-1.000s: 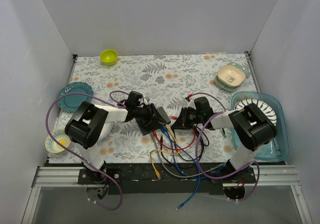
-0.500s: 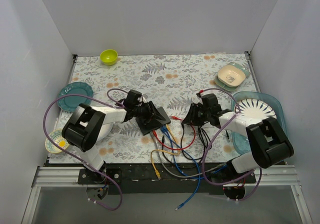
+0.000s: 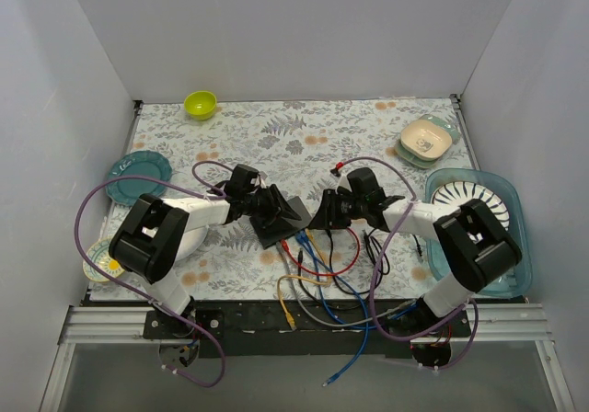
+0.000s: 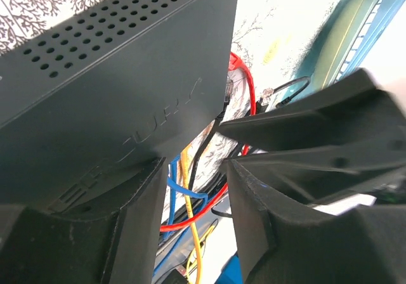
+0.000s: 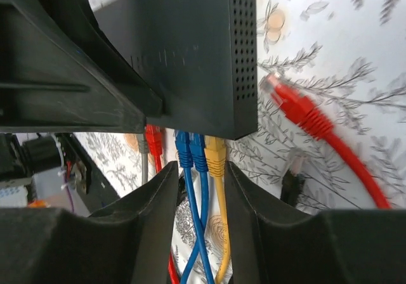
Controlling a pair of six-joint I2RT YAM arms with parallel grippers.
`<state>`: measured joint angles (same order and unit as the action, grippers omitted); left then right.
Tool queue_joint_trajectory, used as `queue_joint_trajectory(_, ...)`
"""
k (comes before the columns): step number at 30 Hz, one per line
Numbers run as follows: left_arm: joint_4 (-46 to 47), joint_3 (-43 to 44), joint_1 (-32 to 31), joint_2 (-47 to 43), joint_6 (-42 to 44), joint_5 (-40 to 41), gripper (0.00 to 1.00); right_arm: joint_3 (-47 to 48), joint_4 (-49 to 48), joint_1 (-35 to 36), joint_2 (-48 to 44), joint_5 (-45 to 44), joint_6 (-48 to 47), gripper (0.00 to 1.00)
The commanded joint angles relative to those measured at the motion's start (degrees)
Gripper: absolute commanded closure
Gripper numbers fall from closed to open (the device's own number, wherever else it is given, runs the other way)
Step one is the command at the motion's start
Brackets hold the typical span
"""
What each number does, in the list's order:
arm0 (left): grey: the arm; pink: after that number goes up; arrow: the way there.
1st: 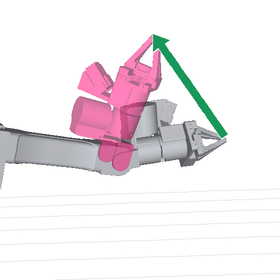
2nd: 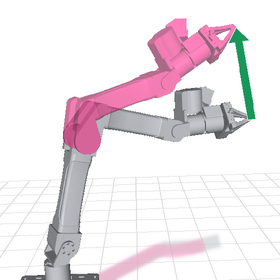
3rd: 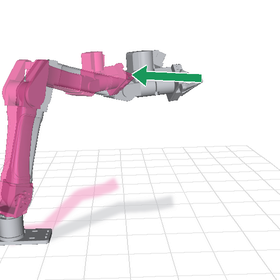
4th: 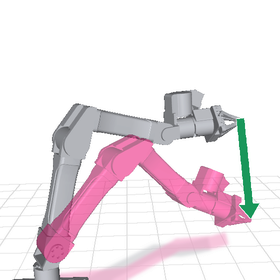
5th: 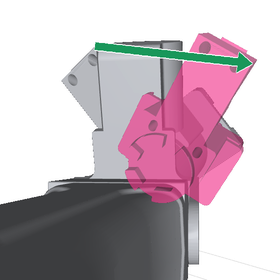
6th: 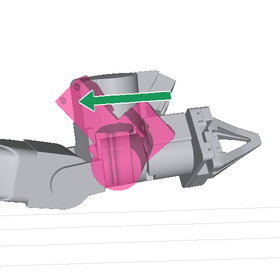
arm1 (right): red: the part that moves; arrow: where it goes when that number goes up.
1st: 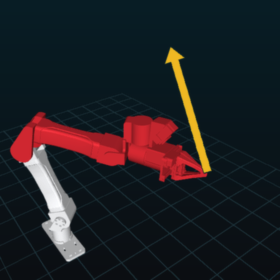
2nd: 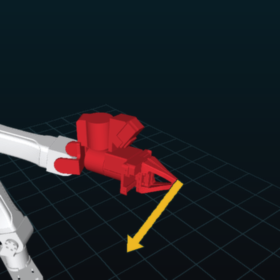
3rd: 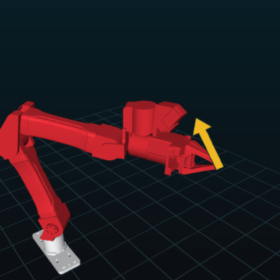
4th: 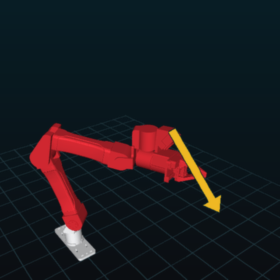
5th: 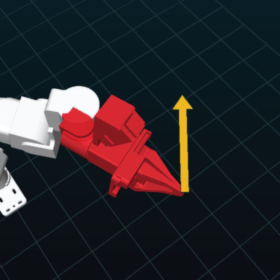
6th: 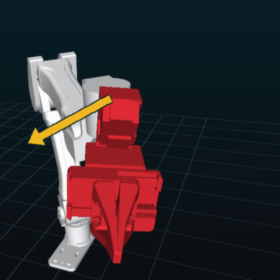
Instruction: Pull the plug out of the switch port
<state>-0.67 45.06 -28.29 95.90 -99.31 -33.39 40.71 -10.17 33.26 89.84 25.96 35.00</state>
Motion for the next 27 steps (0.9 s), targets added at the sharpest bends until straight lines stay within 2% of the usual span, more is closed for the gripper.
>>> queue_joint_trajectory(1,-3.2,0.6,0.5,-1.2,1.0,2.5,0.57,0.3,-5.4,1.1,3.2,5.3,2.5,0.59)
queue_joint_trajectory(7,-7.4,2.1,0.9,-2.9,2.6,6.4,0.57,-0.1,-8.0,1.1,6.1,5.7,3.8,0.6)
queue_joint_trajectory(13,-11.8,5.6,1.6,-4.8,5.9,10.1,0.57,0.9,-7.5,1.1,8.3,2.2,4.5,0.62)
queue_joint_trajectory(19,-13.3,6.4,1.8,-4.1,7.0,10.3,0.57,1.7,-6.3,1.1,10.0,0.9,4.0,0.63)
queue_joint_trajectory(27,-13.2,5.6,1.9,-1.2,7.5,7.7,0.57,-1.1,-15.3,0.9,11.4,2.3,10.8,0.67)
